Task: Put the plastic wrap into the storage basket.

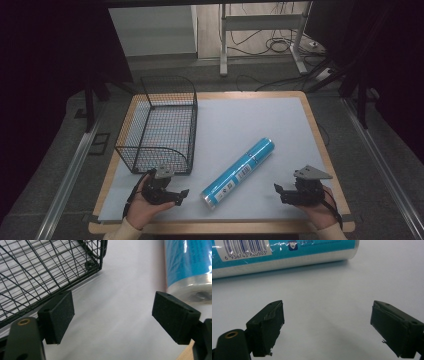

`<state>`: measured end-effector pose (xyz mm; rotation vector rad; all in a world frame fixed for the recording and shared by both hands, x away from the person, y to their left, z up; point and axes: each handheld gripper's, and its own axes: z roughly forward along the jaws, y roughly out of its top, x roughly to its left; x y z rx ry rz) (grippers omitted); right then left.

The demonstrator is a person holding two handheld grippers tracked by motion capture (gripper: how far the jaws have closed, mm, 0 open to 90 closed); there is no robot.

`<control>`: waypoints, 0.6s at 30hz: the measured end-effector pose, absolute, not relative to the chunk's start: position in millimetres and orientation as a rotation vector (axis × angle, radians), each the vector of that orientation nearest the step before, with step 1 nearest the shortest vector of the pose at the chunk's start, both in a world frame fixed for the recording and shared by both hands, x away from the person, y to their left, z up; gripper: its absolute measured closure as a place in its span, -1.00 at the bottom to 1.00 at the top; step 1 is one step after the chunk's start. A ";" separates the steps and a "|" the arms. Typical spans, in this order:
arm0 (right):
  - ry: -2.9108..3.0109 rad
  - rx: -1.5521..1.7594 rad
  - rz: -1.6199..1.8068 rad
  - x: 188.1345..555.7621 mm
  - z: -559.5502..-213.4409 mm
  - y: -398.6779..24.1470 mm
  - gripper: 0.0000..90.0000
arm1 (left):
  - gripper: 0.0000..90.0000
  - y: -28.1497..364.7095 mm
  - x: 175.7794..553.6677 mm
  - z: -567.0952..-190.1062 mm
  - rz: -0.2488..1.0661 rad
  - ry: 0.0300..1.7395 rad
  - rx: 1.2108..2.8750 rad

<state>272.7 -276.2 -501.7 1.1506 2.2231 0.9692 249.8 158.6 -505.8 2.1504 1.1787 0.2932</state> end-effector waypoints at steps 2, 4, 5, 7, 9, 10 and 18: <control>2.222 1.155 0.975 272.7 -501.3 -277.4 -0.73 | -0.61 157.3 249.3 -498.8 0.297 1.182 2.142; 2.215 1.164 0.986 272.4 -500.8 -279.2 -0.72 | -0.61 156.3 248.5 -493.2 0.291 1.177 2.136; 2.215 1.165 0.988 272.3 -500.6 -279.8 -0.72 | -0.61 155.9 247.9 -490.2 0.276 1.175 2.126; 2.217 1.158 0.991 271.9 -501.1 -280.8 -0.72 | -0.61 153.9 247.7 -483.8 0.273 1.173 2.126; 2.218 1.157 0.990 271.9 -501.2 -280.9 -0.72 | -0.61 152.8 248.1 -482.0 0.277 1.174 2.131; 2.220 1.155 0.991 272.1 -501.2 -281.0 -0.72 | -0.61 151.4 248.6 -480.2 0.277 1.176 2.132; 2.211 1.162 0.978 272.9 -501.6 -281.8 -0.71 | -0.61 139.9 250.4 -469.5 0.280 1.142 2.175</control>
